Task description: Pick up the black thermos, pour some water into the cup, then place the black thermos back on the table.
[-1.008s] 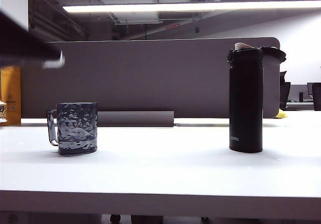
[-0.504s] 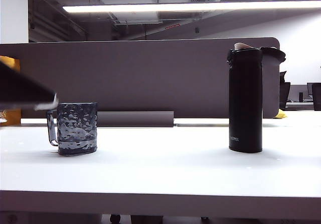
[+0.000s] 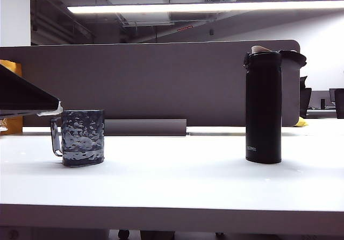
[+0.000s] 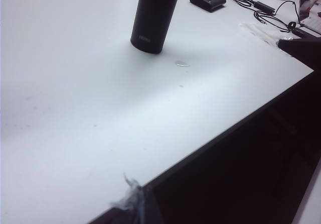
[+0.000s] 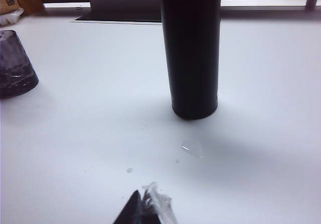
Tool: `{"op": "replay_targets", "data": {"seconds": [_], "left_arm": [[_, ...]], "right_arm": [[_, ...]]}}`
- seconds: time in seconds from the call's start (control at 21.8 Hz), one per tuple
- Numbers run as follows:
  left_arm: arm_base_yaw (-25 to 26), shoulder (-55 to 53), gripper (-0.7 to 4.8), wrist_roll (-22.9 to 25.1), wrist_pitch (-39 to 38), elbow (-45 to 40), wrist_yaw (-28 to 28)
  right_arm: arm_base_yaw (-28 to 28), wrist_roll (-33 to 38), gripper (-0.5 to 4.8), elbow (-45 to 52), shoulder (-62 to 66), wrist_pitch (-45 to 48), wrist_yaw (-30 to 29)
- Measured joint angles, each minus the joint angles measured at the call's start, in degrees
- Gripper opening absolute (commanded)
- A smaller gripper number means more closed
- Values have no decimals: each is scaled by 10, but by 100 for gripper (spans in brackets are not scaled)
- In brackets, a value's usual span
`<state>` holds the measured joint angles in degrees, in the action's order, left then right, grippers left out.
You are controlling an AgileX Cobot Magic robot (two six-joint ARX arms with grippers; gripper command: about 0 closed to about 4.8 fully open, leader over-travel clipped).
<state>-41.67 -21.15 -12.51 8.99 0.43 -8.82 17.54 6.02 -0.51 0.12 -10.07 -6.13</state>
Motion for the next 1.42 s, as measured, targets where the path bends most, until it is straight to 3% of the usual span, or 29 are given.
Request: {"op": "replay_targets", "data": {"seconds": [0.32, 0.5, 0.78, 1.1, 1.42], "left_arm": [[0, 0, -5, 0, 0, 0, 0], [14, 53, -5, 0, -30, 0, -12], [154, 131, -5, 0, -42, 0, -82], [344, 204, -5, 0, -45, 0, -79], [386, 209, -5, 0, -38, 0, -63]], "right_arm": [[0, 0, 1, 0, 0, 0, 0], [0, 0, 1, 0, 0, 0, 1], [-1, 0, 1, 0, 0, 0, 0], [-42, 0, 1, 0, 0, 0, -1], [-118, 0, 1, 0, 0, 0, 0]]}}
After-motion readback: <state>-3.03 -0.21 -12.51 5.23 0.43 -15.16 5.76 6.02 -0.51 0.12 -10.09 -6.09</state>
